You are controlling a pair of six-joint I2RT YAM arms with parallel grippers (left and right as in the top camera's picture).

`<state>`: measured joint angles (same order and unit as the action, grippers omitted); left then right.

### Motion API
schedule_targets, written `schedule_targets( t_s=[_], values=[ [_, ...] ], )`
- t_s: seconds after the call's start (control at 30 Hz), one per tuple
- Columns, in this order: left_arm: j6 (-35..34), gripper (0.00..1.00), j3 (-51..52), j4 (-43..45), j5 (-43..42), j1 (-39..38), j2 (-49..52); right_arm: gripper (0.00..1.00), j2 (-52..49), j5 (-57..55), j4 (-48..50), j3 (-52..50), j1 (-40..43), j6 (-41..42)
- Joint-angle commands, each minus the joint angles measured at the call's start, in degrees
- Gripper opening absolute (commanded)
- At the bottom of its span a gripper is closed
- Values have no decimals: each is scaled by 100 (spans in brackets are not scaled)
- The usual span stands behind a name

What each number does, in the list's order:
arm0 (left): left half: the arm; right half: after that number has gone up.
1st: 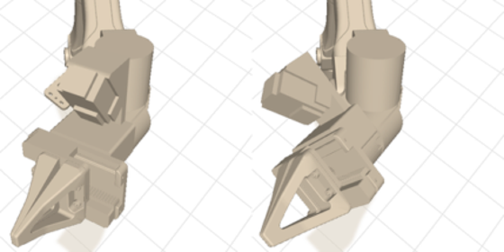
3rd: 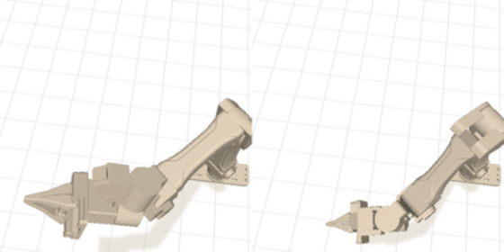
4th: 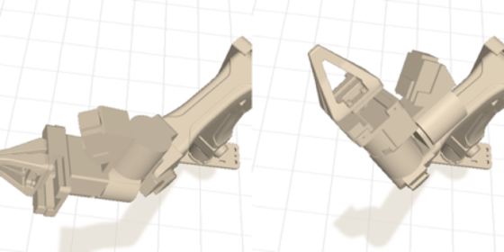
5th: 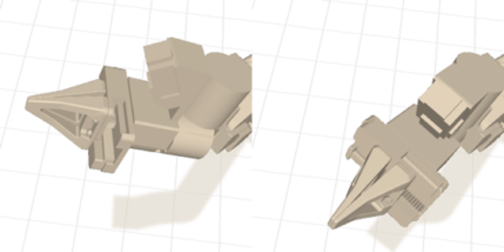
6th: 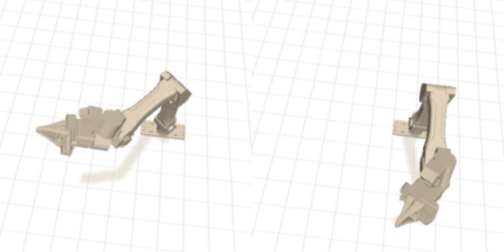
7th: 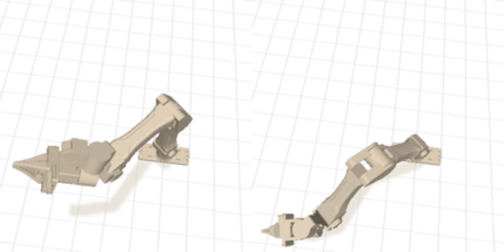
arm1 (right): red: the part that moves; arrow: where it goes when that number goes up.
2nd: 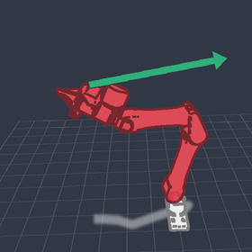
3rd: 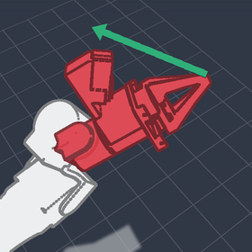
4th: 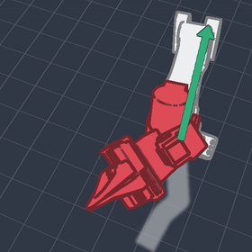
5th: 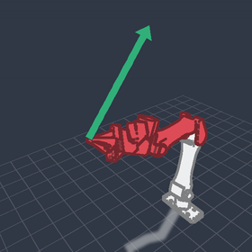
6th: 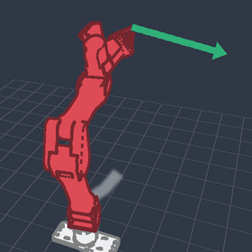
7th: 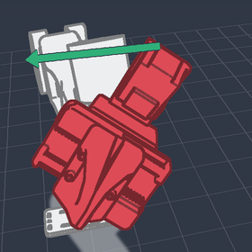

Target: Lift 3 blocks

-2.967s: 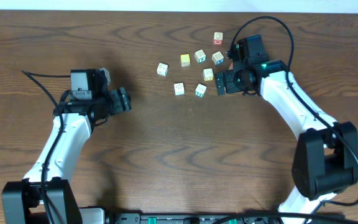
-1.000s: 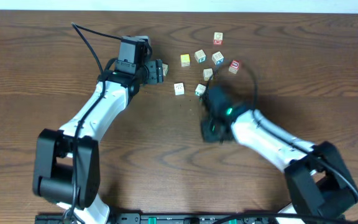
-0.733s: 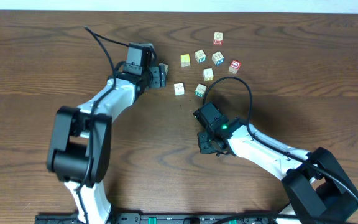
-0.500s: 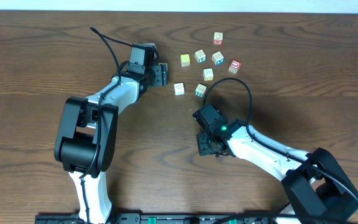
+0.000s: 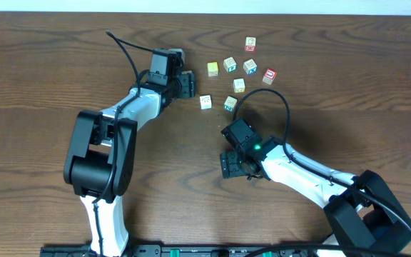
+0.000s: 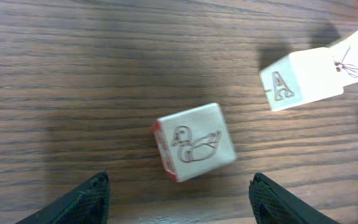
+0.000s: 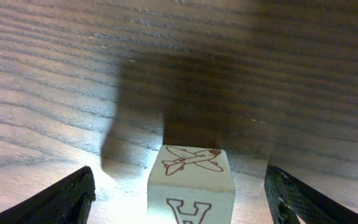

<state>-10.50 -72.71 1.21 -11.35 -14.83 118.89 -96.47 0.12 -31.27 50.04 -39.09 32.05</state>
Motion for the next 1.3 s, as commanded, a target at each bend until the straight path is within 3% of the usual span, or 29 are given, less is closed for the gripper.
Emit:
schedule_targets(
  t_s=[0.0,0.23,0.4,0.53,0.63,0.83,1.03,1.27],
  values=[
    [-365,73,-219,61,446,-243,114,86,-94,59,68,-140,-50,2],
    [-835,72,-234,166,1412,-540,114,81,-92,129,39,-138,-48,2],
    [-894,60,-234,192,1554,-494,114,75,-59,118,-247,-2,-20,-214],
    [-894,58,-234,214,1700,-468,114,74,90,114,-743,319,81,-424],
    [-892,58,-234,256,1700,-463,114,77,350,-153,-1290,623,197,-450],
    [-892,59,-234,404,1698,-463,160,99,850,-262,-2326,1467,817,-693],
    [-1025,55,-234,538,1670,-463,339,99,647,74,-2481,2247,2061,-1517],
    [-1119,51,-234,581,1635,-463,542,99,-531,337,-2017,3112,3071,-2083]
  ],
)
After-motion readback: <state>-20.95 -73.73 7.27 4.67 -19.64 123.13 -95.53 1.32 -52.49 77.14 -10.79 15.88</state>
